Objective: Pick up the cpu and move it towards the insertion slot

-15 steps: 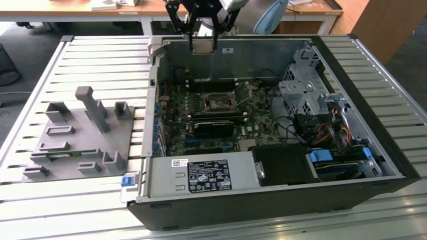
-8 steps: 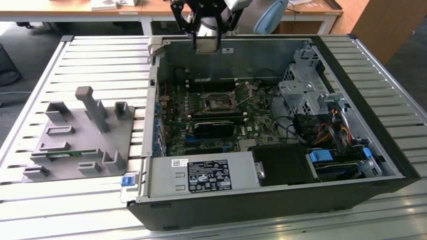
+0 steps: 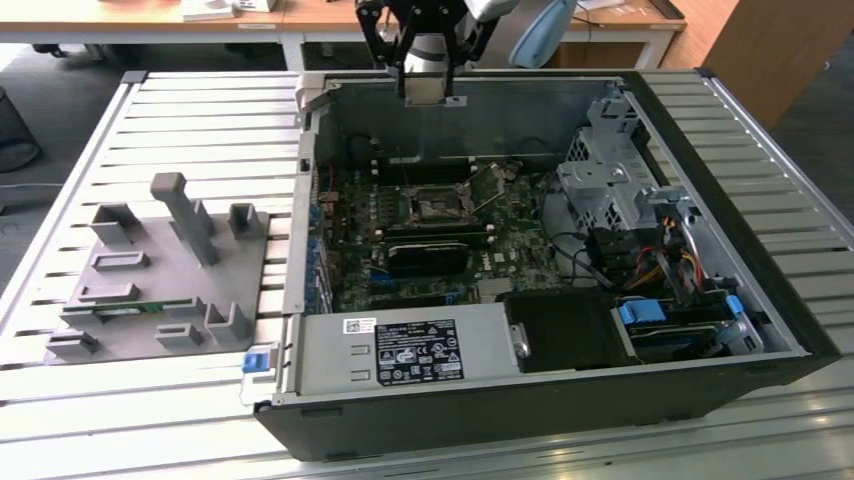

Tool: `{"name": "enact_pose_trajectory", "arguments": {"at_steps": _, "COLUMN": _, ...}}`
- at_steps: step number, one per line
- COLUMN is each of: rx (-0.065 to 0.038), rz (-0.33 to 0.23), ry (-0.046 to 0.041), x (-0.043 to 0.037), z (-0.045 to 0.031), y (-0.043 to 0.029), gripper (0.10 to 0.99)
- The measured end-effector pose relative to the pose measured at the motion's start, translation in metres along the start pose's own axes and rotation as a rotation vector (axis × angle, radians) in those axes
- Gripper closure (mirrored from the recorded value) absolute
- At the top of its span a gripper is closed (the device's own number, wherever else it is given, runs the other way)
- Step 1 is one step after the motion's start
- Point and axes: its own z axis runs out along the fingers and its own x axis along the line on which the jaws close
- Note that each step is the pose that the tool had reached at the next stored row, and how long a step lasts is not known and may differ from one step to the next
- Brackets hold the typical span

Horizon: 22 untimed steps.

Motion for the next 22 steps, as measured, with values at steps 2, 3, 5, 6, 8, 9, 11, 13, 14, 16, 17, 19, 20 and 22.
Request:
{"name": "enact_pose_trajectory", "arguments": {"at_steps": 2, "rx": 0.000, "rz": 0.000, "ry": -0.0005, "x": -0.0046, "z": 0.0001, "y": 0.0000, "gripper": 0.545}}
{"name": "enact_pose_trajectory", "arguments": {"at_steps": 3, "rx": 0.000, "rz": 0.000, "ry": -0.0009, "x": -0.0068, "z": 0.0001, "y": -0.0001, "gripper": 0.545}}
{"name": "enact_pose_trajectory", "arguments": {"at_steps": 5, "rx": 0.000, "rz": 0.000, "ry": -0.0014, "x": -0.0113, "z": 0.0002, "y": -0.0002, "gripper": 0.545}}
{"name": "enact_pose_trajectory", "arguments": {"at_steps": 6, "rx": 0.000, "rz": 0.000, "ry": -0.0018, "x": -0.0132, "z": 0.0003, "y": -0.0002, "gripper": 0.545}}
{"name": "enact_pose_trajectory", "arguments": {"at_steps": 8, "rx": 0.000, "rz": 0.000, "ry": -0.0024, "x": -0.0172, "z": 0.0004, "y": -0.0003, "gripper": 0.545}}
{"name": "enact_pose_trajectory", "arguments": {"at_steps": 9, "rx": 0.000, "rz": 0.000, "ry": -0.0028, "x": -0.0193, "z": 0.0004, "y": -0.0003, "gripper": 0.545}}
{"name": "enact_pose_trajectory", "arguments": {"at_steps": 11, "rx": 0.000, "rz": 0.000, "ry": -0.0036, "x": -0.0230, "z": 0.0006, "y": -0.0004, "gripper": 0.545}}
{"name": "enact_pose_trajectory", "arguments": {"at_steps": 13, "rx": 0.000, "rz": 0.000, "ry": -0.0043, "x": -0.0267, "z": 0.0008, "y": -0.0005, "gripper": 0.545}}
{"name": "enact_pose_trajectory", "arguments": {"at_steps": 14, "rx": 0.000, "rz": 0.000, "ry": -0.0048, "x": -0.0283, "z": 0.0009, "y": -0.0005, "gripper": 0.545}}
{"name": "enact_pose_trajectory", "arguments": {"at_steps": 16, "rx": 0.000, "rz": 0.000, "ry": -0.0055, "x": -0.0315, "z": 0.0011, "y": -0.0006, "gripper": 0.545}}
{"name": "enact_pose_trajectory", "arguments": {"at_steps": 17, "rx": 0.000, "rz": 0.000, "ry": -0.0059, "x": -0.0330, "z": 0.0011, "y": -0.0006, "gripper": 0.545}}
{"name": "enact_pose_trajectory", "arguments": {"at_steps": 19, "rx": 0.000, "rz": 0.000, "ry": -0.0063, "x": -0.0345, "z": 0.0012, "y": -0.0007, "gripper": 0.545}}
{"name": "enact_pose_trajectory", "arguments": {"at_steps": 20, "rx": 0.000, "rz": 0.001, "ry": -0.0064, "x": -0.0350, "z": 0.0012, "y": -0.0007, "gripper": 0.545}}
{"name": "enact_pose_trajectory", "arguments": {"at_steps": 22, "rx": 0.001, "rz": 0.002, "ry": -0.0063, "x": -0.0359, "z": 0.0012, "y": -0.0007, "gripper": 0.545}}
